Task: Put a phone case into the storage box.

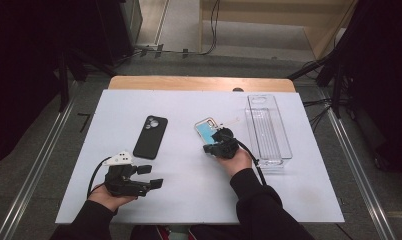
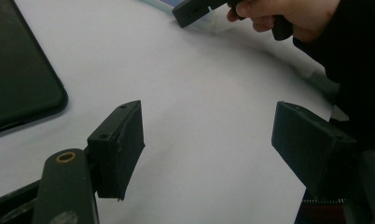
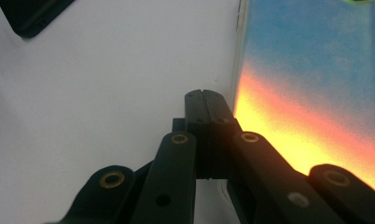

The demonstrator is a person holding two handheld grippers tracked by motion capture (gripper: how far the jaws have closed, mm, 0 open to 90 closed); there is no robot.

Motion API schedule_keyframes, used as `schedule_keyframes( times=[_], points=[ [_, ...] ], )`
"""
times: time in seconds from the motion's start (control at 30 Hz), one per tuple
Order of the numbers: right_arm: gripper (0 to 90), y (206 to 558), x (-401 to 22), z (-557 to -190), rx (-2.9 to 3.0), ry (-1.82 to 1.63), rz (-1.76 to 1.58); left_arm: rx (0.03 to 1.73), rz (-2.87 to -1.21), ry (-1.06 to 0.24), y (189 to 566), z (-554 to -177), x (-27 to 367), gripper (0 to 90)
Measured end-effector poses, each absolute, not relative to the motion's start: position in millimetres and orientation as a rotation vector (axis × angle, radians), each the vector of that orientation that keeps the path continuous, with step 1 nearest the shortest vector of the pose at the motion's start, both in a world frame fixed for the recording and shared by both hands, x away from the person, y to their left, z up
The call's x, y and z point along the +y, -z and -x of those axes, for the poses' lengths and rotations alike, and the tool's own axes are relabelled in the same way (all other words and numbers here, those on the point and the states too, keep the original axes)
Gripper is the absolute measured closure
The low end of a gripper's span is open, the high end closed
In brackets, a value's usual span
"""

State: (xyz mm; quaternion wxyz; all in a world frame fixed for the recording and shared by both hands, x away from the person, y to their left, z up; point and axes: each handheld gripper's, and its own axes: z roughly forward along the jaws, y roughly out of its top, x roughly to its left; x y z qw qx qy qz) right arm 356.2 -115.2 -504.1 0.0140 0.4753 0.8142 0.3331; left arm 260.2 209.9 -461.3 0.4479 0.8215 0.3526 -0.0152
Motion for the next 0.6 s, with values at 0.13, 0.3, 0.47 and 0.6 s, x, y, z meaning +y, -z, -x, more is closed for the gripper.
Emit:
schedule_keyframes(
  times=[0.13,0.3,0.47,0.6],
  points=[
    [86.7,499,-119,-354,2.546,-1.137,-1.448,0.874,-2.033,0.039,461,-260,210,25.4],
    [78.8,471,-131,-334,2.553,-1.244,-1.343,0.879,-2.029,0.041,462,-261,211,25.4],
    [58.7,457,-151,-319,2.591,-1.267,-1.309,0.874,-2.028,0.041,461,-260,209,25.4],
    [47.3,452,-160,-312,2.603,-1.272,-1.286,0.875,-2.020,0.044,461,-260,210,25.4]
  ],
)
